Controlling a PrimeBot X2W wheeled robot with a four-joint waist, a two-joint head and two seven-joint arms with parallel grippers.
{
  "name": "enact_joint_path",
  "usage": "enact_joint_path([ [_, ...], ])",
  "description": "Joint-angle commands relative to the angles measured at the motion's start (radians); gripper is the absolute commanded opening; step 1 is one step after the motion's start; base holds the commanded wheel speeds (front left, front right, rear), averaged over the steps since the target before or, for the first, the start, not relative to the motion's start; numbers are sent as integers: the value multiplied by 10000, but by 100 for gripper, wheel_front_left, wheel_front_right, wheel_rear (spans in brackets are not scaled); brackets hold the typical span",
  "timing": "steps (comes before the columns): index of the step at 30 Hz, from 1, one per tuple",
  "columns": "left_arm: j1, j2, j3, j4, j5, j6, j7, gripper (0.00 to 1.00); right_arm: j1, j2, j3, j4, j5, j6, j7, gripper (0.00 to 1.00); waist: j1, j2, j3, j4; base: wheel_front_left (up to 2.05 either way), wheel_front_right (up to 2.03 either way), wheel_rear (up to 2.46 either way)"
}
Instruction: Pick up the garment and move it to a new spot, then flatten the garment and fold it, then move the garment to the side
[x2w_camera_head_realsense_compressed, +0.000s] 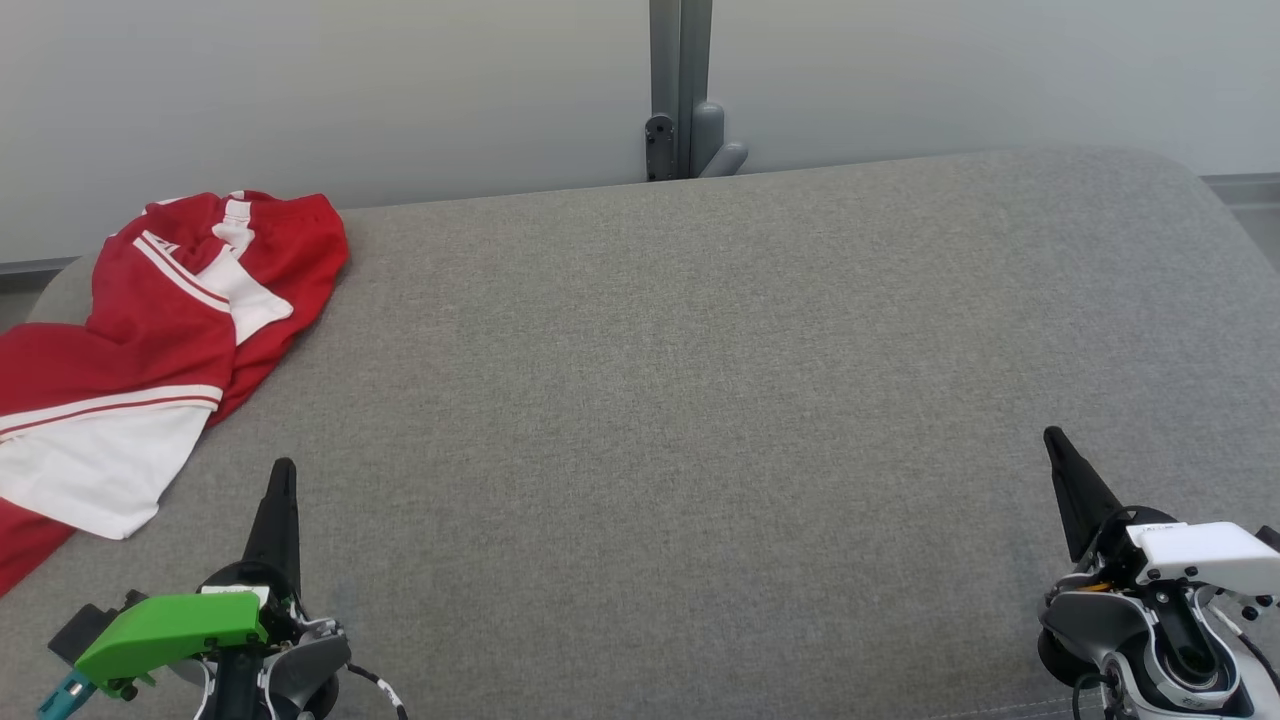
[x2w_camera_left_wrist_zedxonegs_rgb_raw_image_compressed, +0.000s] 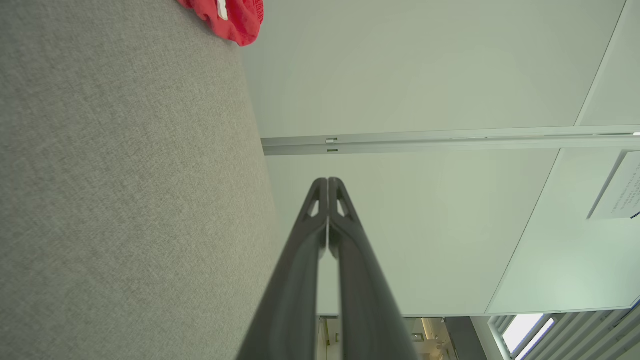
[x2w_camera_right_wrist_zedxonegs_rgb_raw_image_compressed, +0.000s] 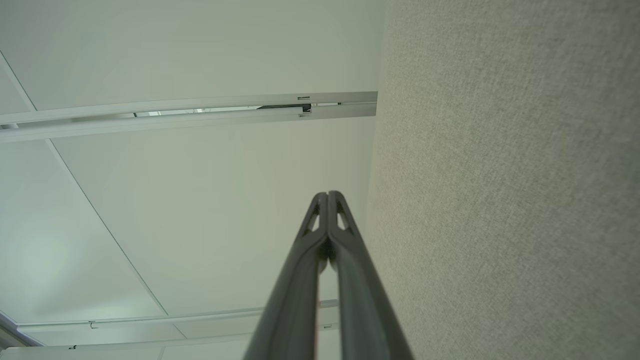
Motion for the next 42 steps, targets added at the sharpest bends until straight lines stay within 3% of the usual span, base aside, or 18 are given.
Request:
enact_joint_path([
  [1,-144,6,15,-13,-3,-64,-21,0,-110,-33,-11,14,-12,5,4,0,0,117,0,0,0,0,0],
  [32,-144,6,15,-13,-3,-64,-21,0,-109,-33,-11,14,-12,5,4,0,0,117,0,0,0,0,0],
  [33,12,-2,-4,27,0,2,0,100,16,6,2,29,0,0,0,100,0,0,0,0,0,0,0],
  [42,401,-62,-244,247,163,62,-265,100,438,109,275,235,-150,-2,-377,100,0,6,-1,0,0,0,0],
])
